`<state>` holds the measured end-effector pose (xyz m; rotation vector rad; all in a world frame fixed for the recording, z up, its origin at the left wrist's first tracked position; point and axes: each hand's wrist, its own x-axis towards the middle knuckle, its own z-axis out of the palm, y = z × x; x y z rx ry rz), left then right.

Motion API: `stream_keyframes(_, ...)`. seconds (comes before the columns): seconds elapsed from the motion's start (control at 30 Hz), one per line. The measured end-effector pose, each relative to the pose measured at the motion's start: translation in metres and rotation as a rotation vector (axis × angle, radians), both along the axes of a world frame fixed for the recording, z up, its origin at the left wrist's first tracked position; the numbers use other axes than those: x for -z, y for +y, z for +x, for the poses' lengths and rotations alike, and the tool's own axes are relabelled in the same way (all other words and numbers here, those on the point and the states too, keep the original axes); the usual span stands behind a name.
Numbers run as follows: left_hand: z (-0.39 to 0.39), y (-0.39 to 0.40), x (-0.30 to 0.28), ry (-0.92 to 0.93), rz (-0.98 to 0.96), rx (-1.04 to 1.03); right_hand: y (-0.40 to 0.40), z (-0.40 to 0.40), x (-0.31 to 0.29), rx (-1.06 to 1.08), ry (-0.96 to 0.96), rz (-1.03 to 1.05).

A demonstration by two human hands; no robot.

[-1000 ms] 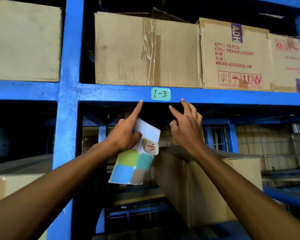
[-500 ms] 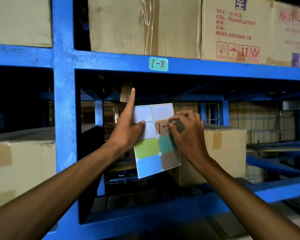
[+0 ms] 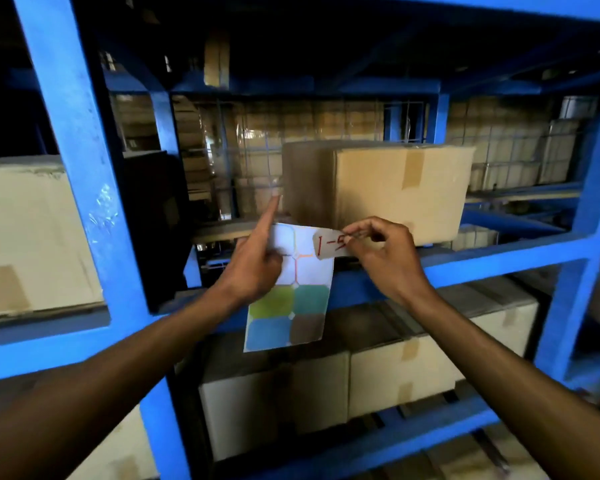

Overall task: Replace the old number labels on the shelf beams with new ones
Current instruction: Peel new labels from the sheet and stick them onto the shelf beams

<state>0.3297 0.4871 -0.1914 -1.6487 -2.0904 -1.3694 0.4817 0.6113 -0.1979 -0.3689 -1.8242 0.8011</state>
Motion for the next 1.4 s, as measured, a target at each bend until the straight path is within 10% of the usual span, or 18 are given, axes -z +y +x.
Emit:
stream_keyframes(0.4, 0.010, -0.022, 0.122, 0.364, -0.421, -0.133, 0.014, -0.019, 0.097, 0.047, -0.092, -0.215)
stream_keyframes(1.4, -0.003, 0.013, 0.125, 0.701, -0.608, -0.318, 0.026, -0.036, 0.109, -0.007, -0.158, -0.248)
